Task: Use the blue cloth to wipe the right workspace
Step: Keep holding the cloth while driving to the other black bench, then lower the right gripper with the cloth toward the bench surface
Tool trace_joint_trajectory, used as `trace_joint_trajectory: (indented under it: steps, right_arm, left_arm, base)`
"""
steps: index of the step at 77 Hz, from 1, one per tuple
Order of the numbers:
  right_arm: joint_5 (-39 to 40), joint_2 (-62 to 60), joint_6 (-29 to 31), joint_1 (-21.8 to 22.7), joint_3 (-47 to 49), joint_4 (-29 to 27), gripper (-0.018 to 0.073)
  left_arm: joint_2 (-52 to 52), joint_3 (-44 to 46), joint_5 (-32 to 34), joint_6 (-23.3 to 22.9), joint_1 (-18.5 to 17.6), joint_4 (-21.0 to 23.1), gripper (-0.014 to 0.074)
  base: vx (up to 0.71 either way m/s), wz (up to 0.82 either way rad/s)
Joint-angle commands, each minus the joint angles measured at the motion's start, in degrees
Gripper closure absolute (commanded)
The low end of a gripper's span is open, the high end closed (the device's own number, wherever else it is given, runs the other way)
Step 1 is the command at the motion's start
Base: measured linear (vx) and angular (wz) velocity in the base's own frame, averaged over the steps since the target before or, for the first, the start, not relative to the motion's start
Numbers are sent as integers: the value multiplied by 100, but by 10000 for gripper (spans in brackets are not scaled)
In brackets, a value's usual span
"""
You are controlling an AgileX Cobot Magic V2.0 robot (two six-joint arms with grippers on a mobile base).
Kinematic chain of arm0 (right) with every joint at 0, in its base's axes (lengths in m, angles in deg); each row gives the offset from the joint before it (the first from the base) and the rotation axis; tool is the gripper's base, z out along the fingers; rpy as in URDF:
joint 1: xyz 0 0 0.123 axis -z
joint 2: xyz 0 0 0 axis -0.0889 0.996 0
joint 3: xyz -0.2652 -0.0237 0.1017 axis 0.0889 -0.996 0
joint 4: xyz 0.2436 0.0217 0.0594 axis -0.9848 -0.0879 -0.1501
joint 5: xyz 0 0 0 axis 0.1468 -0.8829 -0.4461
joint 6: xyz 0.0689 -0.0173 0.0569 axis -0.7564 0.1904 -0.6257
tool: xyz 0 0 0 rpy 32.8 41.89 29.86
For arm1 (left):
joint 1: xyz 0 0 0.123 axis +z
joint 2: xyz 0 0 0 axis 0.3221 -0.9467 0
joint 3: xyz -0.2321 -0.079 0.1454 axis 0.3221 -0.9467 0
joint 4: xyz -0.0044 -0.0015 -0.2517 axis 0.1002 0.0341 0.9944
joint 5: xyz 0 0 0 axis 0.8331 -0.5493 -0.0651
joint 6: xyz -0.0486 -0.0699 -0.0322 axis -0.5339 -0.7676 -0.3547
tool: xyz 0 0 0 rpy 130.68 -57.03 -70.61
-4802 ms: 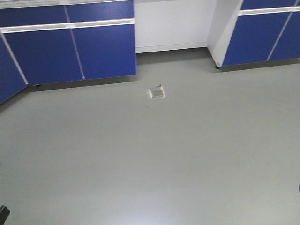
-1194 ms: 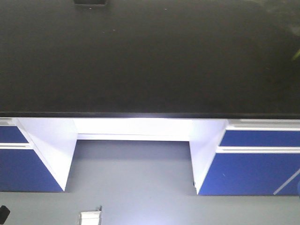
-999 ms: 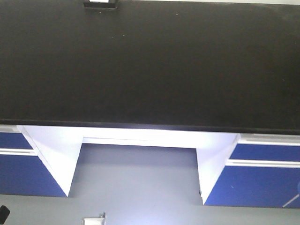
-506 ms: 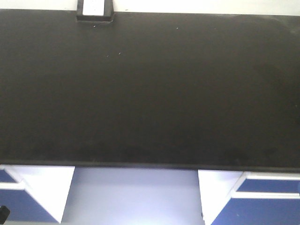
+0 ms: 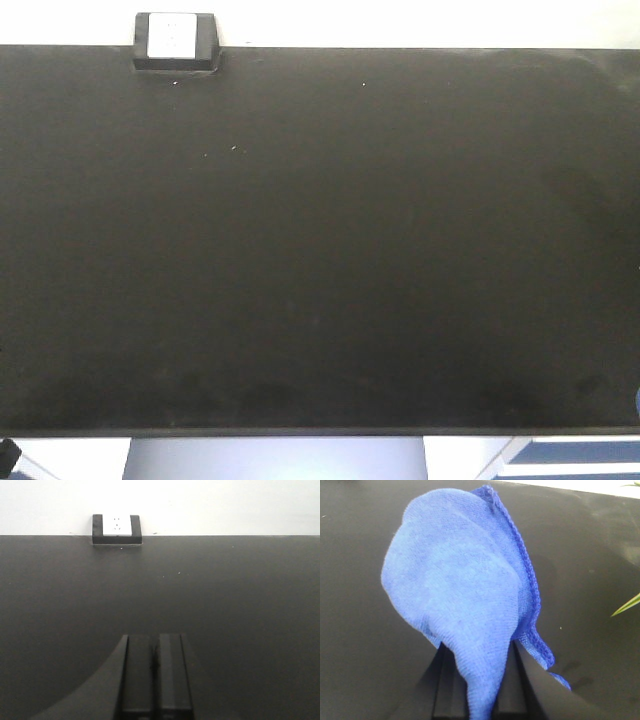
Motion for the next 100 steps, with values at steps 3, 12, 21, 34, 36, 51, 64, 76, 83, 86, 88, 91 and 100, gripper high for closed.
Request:
trace_joint_trajectory:
  steps: [3,12,21,34,36,51,64,76,83,86,88,91,100]
  right_arm:
    - [444,44,40,14,153,37,564]
    - [444,44,40,14,153,37,564]
    - [444,44,40,14,153,37,564]
    - [444,44,40,14,153,37,564]
    - [444,44,40,14,153,37,564]
    - [444,44,40,14,153,37,564]
    - [444,44,40,14,153,37,564]
    - [564,44,34,14,153,-61,564]
    - [832,50,34,14,147,-271,564]
    - [999,102,34,14,148,-352,564]
    - [1100,173,34,14,148,-440,564]
    - [1239,312,34,14,148,-575,564]
    - [1538,1082,127,14,148,-1072,564]
  left_arm:
    - [0,142,468,8,-39,31,603]
    - [0,142,468,8,-39,31,603]
    - [0,142,468,8,-39,31,603]
    - [0,142,468,8,-39,31,603]
    - [0,142,468,8,-39,31,603]
    - [0,142,468,8,-39,31,603]
    - [0,142,468,8,-39,31,603]
    - [0,142,468,8,-39,31,603]
    - [0,142,468,8,-39,31,603]
    - [0,142,468,8,-39,31,603]
    - [0,142,468,8,-39,31,603]
    - [0,142,468,8,-39,31,603]
    - [0,142,468,8,-39,31,603]
  base:
    - [12,-5]
    - [9,-5]
    - [4,-5]
    - [1,-1]
    - [0,1]
    - [0,1]
    - [0,0]
    - [0,0]
    - [0,0]
    - [0,0]
    - [0,0]
    - [0,0]
    - [0,0]
